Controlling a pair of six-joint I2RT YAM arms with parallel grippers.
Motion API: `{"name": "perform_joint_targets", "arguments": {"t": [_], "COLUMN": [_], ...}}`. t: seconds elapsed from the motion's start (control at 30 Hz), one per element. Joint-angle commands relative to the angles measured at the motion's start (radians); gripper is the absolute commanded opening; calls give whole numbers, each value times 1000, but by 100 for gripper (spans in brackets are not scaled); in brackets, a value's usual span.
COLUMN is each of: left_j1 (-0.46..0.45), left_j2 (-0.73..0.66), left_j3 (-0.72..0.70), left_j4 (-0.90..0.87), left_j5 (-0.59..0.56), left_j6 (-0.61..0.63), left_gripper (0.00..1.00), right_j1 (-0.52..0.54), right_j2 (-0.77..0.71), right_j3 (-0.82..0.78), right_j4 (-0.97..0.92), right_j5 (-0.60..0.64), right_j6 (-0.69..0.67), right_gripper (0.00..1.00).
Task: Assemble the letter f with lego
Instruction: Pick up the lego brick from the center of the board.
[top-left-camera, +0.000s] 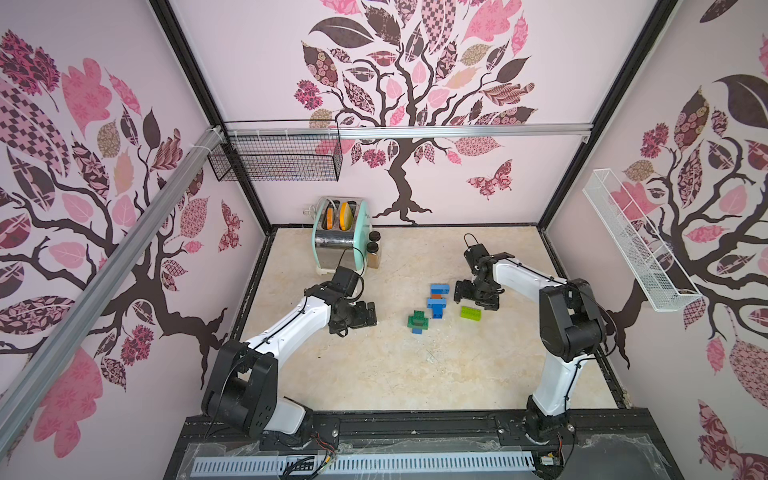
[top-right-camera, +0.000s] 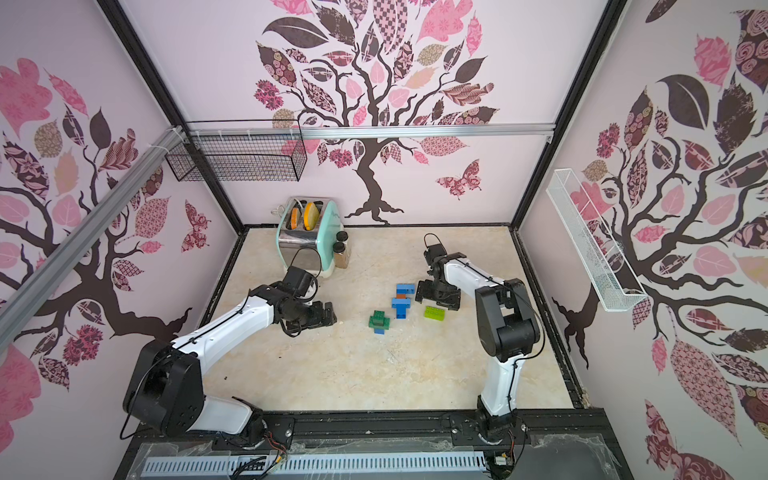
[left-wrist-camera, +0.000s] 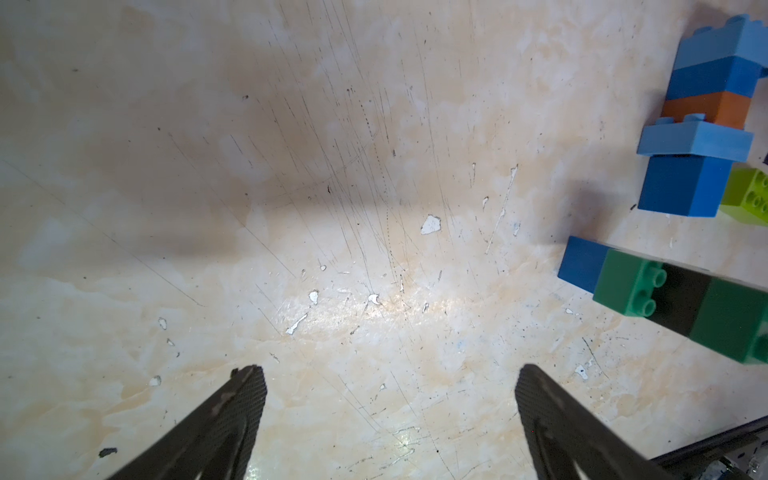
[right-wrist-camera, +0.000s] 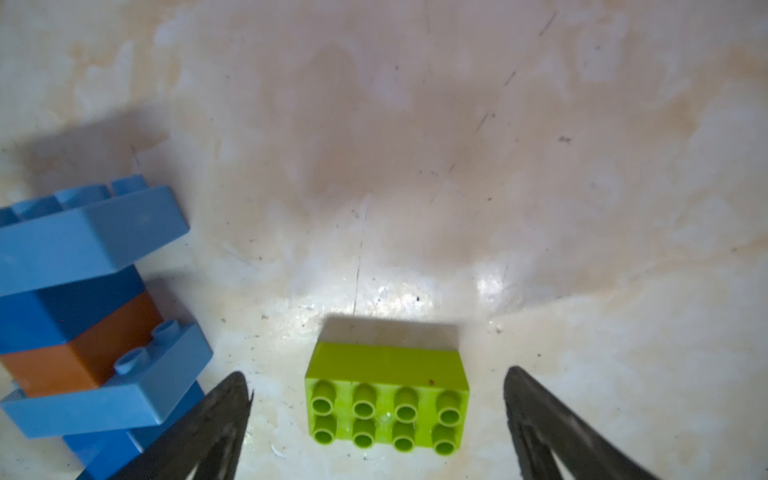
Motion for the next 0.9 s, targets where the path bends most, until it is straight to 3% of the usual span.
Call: {"name": "perform_joint_targets", "arguments": {"t": [0.0, 0.87], "left_j1": [0, 0], "left_j2": [9, 10], "left_j3": [23, 9], "left_j4": [17, 13], "left_j5": [8, -5], "left_j6": [2, 1], "left_gripper": [98, 98], "right_j1": [0, 7], "right_j2": [-31, -35], "right_j3": [-28, -76], "right_j4": [4, 17], "right_j5": [-12, -33], "right_j6": [0, -13], "right_gripper": [94, 72]}}
